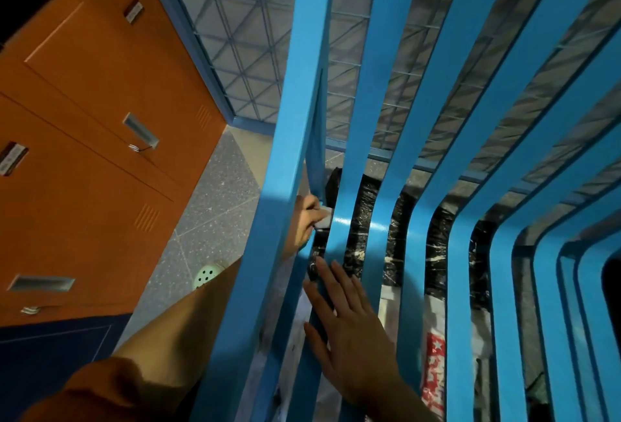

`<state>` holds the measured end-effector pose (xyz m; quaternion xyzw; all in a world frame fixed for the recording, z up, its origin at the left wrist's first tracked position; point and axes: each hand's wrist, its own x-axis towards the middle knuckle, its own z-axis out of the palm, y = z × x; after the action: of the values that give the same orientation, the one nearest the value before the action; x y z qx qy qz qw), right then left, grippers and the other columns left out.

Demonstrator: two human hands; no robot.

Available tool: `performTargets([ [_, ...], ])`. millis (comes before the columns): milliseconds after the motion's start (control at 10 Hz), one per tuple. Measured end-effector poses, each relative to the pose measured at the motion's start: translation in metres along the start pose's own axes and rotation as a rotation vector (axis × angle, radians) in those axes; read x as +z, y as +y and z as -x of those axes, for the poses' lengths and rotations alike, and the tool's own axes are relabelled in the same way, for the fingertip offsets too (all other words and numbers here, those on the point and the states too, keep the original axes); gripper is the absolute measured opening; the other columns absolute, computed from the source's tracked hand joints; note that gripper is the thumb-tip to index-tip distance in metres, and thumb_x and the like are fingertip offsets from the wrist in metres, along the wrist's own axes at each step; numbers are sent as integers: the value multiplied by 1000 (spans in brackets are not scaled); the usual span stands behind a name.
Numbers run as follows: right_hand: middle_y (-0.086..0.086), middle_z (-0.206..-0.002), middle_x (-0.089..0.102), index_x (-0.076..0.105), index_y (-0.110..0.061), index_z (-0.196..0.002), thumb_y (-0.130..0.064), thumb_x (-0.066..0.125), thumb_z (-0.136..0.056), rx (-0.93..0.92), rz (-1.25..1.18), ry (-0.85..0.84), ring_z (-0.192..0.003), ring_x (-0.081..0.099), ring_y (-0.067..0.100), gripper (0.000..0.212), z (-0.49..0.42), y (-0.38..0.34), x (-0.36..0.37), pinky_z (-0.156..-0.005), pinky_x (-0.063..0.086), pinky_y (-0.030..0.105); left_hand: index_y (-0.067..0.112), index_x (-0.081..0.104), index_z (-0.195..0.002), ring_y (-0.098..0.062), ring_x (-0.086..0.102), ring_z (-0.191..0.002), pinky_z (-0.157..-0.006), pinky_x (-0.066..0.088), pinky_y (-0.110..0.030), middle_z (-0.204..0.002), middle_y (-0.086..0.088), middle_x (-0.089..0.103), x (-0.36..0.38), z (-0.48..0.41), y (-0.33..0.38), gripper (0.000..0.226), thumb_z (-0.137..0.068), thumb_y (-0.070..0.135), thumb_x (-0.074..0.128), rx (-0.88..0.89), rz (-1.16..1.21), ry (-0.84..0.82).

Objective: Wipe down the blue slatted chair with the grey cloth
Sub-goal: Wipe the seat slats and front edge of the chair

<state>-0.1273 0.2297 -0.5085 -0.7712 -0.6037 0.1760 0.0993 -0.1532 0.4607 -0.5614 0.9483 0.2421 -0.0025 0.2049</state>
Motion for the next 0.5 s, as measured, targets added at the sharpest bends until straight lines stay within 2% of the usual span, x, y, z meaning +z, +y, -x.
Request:
performTargets([
  [100,0,-164,3,30,-25,-152,-48,33,-101,6,14,-4,-151,0,23,55,-1,-1,-2,-121,14,46,23,70,-105,-19,59,-98,-78,42,-27,-107,5,63,2,-10,10,26,-82,16,61,122,-326,-86],
  [200,-1,-164,1,31,-25,-152,-48,31,-102,-1,-8,-5,-151,-2,22,55,-1,0,-1,-120,9,43,20,75,-95,-16,61,-96,-79,36,-23,-101,2,68,-3,-5,26,16,-81,24,70,-64,-227,-99],
  [300,-1,-164,-1,30,-26,-152,-49,29,-102,4,-17,-13,-151,-2,21,55,1,1,-2,-117,8,42,3,65,-115,-31,53,-116,-93,37,-34,-122,-16,59,1,13,30,25,-98,11,48,24,-212,-219],
  [400,-3,-164,-4,24,-27,-154,-48,29,-103,-6,-38,-5,-151,-4,20,56,0,0,-3,-119,4,40,18,62,-116,-37,47,-127,-90,41,-29,-113,3,58,0,42,38,31,-104,20,33,228,-228,-315],
  [500,-4,-164,-4,27,-28,-153,-49,28,-103,3,-32,-7,-151,-6,19,55,0,0,-2,-123,4,42,5,70,-102,-33,64,-100,-79,39,-14,-98,-9,66,-1,56,22,30,-93,16,44,177,-145,-86],
])
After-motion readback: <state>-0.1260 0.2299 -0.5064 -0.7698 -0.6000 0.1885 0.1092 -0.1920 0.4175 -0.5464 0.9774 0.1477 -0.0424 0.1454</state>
